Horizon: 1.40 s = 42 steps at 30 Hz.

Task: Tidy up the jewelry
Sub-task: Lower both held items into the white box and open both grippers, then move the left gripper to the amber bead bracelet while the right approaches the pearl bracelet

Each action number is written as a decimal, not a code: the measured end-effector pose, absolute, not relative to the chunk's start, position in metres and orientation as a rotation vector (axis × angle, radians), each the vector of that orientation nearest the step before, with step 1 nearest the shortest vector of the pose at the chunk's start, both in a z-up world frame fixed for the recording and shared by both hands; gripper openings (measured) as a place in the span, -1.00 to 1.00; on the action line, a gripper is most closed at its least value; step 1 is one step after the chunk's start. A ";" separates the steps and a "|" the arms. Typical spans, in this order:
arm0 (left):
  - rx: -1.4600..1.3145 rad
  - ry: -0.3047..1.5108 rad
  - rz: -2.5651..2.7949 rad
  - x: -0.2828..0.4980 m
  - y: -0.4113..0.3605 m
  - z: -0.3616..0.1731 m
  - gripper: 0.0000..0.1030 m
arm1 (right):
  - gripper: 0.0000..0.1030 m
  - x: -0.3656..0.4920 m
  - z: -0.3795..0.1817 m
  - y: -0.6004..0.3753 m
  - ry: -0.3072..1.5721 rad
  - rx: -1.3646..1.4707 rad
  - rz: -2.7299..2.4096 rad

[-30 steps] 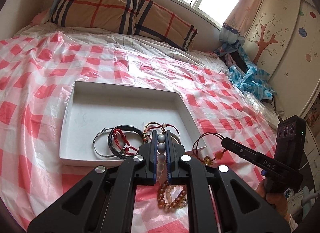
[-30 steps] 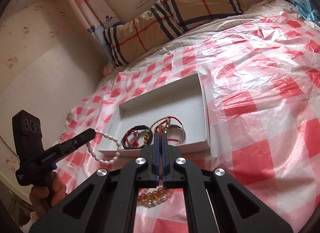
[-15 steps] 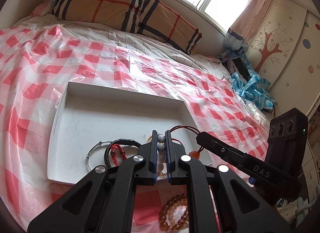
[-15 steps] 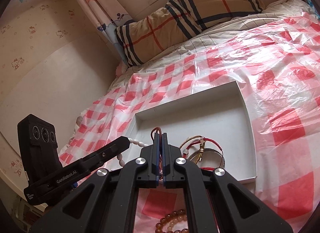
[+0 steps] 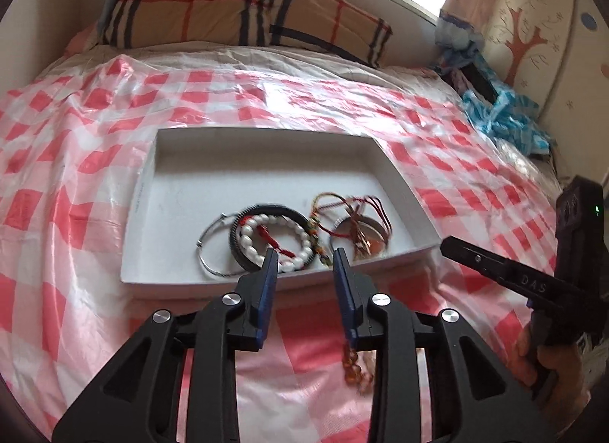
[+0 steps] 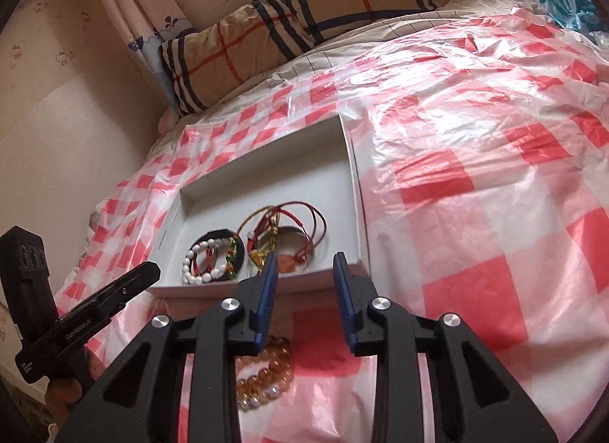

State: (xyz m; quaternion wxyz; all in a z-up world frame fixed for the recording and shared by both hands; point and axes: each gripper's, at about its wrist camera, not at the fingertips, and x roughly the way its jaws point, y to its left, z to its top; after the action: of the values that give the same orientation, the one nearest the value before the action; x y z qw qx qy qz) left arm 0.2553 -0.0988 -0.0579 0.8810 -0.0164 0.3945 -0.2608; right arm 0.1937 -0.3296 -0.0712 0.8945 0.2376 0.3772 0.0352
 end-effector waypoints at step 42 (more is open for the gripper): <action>0.195 0.965 -0.394 0.232 -0.102 -0.106 -0.40 | -0.60 0.181 -0.104 -0.251 0.948 0.157 0.197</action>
State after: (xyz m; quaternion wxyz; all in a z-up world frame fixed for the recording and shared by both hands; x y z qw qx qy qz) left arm 0.2319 -0.1015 -0.1057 0.8627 0.0930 0.4604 -0.1877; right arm 0.1805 -0.2511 -0.1043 0.8821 0.0753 0.4553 0.0945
